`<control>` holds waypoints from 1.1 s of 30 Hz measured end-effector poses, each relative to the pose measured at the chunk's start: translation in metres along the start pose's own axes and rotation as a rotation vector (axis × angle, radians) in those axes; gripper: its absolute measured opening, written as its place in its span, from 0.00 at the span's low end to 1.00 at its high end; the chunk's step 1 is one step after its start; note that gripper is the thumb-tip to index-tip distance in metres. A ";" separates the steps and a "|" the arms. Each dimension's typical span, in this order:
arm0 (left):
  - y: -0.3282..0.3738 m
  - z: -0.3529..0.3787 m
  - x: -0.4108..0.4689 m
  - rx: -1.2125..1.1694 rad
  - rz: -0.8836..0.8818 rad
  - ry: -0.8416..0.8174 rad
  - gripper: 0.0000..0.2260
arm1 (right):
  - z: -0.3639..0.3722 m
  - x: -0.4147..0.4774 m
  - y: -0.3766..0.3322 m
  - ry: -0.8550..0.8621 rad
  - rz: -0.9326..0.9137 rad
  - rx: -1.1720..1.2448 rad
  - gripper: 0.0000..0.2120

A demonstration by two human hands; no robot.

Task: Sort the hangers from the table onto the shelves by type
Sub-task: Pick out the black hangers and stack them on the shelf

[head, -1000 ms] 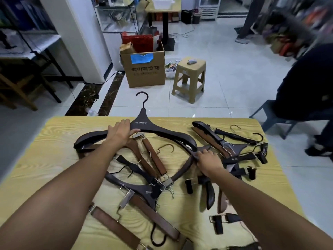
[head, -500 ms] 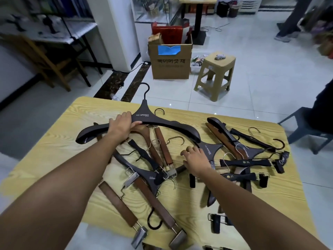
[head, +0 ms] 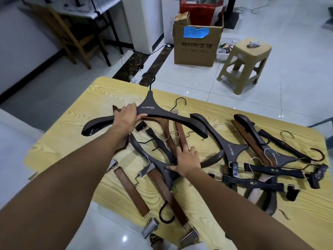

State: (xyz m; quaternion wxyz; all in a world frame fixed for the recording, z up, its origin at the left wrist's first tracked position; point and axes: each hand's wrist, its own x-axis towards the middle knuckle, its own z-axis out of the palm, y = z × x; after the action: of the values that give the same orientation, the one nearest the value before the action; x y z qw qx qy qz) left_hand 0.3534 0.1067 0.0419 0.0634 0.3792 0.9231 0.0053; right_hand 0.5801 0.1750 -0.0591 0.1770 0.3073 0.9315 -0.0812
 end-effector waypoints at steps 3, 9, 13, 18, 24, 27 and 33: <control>-0.004 0.002 0.002 0.002 0.002 -0.006 0.25 | 0.004 0.003 -0.007 -0.075 0.123 0.038 0.38; -0.018 0.004 0.006 0.009 -0.006 -0.007 0.25 | -0.006 0.017 -0.003 -0.095 0.198 0.286 0.26; -0.024 0.004 0.006 0.027 -0.011 -0.010 0.26 | -0.021 0.030 0.008 -0.105 0.189 0.320 0.22; -0.031 0.004 0.005 0.039 -0.012 0.005 0.26 | -0.036 0.050 0.024 -0.087 0.223 0.301 0.24; -0.036 0.008 0.005 0.050 -0.026 0.009 0.26 | -0.026 0.056 0.035 -0.059 0.260 0.340 0.25; -0.040 0.011 0.005 0.063 -0.032 0.008 0.27 | -0.019 0.052 0.034 -0.014 0.217 0.313 0.23; -0.039 0.016 0.005 0.078 -0.026 0.002 0.26 | -0.015 0.041 0.029 0.119 0.090 0.069 0.26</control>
State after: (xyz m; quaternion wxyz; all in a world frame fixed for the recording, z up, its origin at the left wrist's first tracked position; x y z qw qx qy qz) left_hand 0.3242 0.0816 0.0234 0.0476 0.3691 0.9276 -0.0312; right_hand 0.5626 0.2247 -0.0624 0.1140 0.3591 0.9222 -0.0868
